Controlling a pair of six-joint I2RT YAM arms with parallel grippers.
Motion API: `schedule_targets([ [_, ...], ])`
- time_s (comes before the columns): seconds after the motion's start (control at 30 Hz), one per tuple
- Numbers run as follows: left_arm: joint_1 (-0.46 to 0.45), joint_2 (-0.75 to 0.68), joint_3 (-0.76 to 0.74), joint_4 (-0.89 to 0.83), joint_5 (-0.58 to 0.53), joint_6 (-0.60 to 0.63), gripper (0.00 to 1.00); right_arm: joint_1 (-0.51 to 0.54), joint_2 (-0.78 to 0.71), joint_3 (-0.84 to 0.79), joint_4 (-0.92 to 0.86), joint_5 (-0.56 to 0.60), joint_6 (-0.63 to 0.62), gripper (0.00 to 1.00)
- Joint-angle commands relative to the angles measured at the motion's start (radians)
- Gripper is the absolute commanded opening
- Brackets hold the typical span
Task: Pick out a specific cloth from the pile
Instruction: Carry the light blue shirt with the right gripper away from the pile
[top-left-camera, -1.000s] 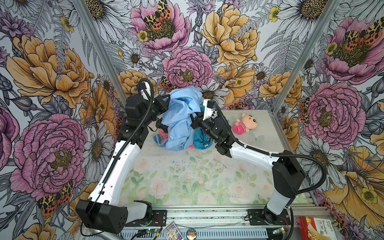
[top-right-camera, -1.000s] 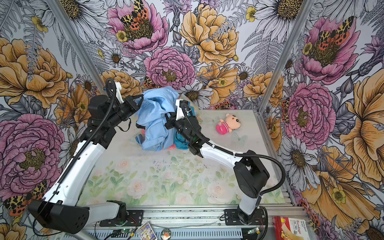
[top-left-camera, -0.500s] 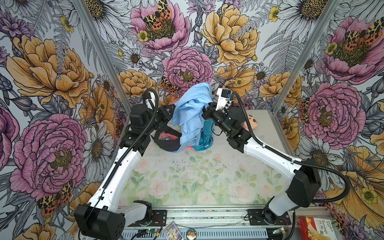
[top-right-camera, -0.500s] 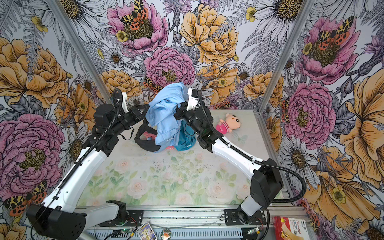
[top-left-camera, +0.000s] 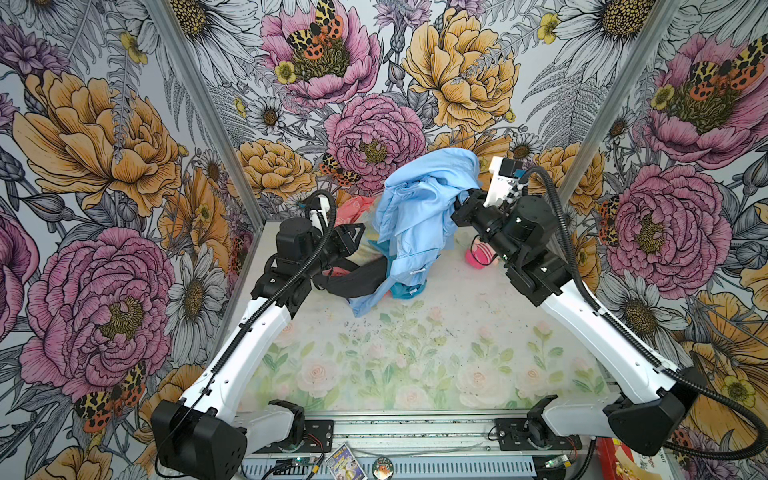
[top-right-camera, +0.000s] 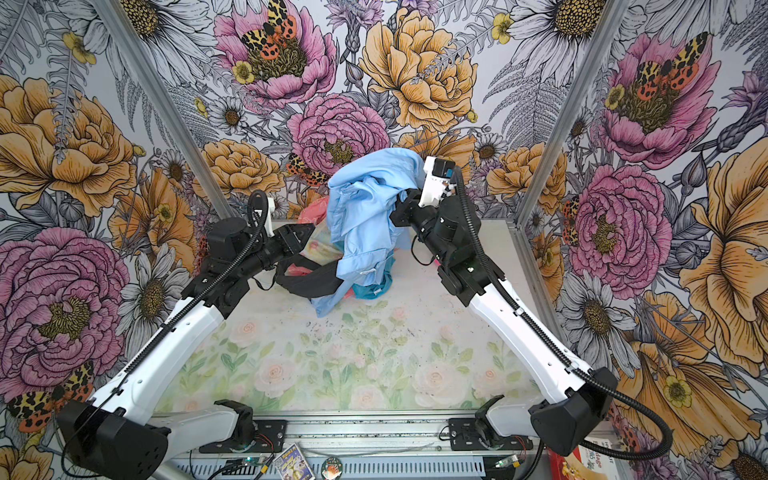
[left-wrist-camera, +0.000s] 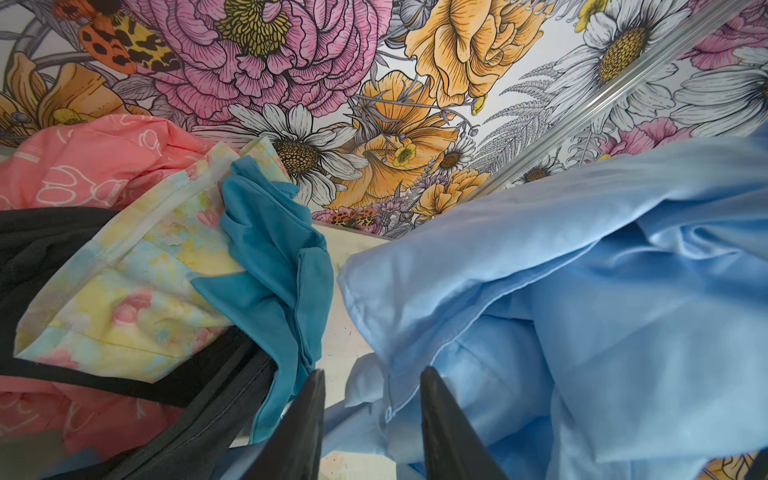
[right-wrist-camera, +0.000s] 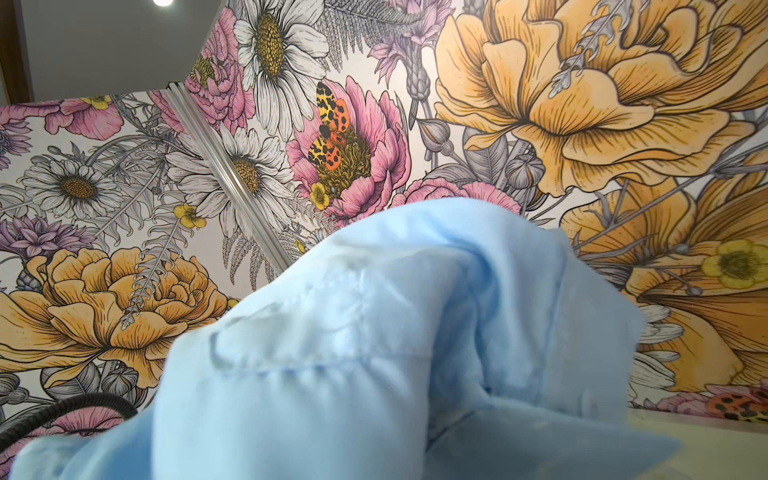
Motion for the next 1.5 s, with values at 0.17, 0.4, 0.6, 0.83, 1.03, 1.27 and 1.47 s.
schedule_targets([
  [0.17, -0.032, 0.027, -0.031, 0.010, -0.052, 0.063, 0.39, -0.163, -0.160, 0.086, -0.258, -0.040, -0.050, 0.00],
  [0.4, -0.034, 0.053, -0.031, 0.006, -0.050, 0.073, 0.40, -0.373, -0.247, 0.134, -0.378, -0.154, -0.051, 0.00],
  [0.6, -0.036, 0.062, -0.041, 0.006, -0.050, 0.074, 0.39, -0.496, -0.282, 0.135, -0.451, -0.193, -0.069, 0.00],
  [0.83, -0.052, 0.083, -0.044, 0.008, -0.051, 0.080, 0.39, -0.569, -0.360, 0.013, -0.492, -0.098, -0.108, 0.00],
  [1.03, -0.060, 0.092, -0.053, 0.010, -0.055, 0.087, 0.39, -0.631, -0.426, -0.100, -0.508, -0.074, -0.088, 0.00],
  [1.27, -0.068, 0.087, -0.083, 0.028, -0.061, 0.080, 0.39, -0.649, -0.409, -0.172, -0.498, -0.109, -0.030, 0.00],
  [1.47, -0.066, 0.067, -0.106, 0.020, -0.078, 0.086, 0.39, -0.619, -0.407, -0.248, -0.455, -0.136, 0.015, 0.00],
])
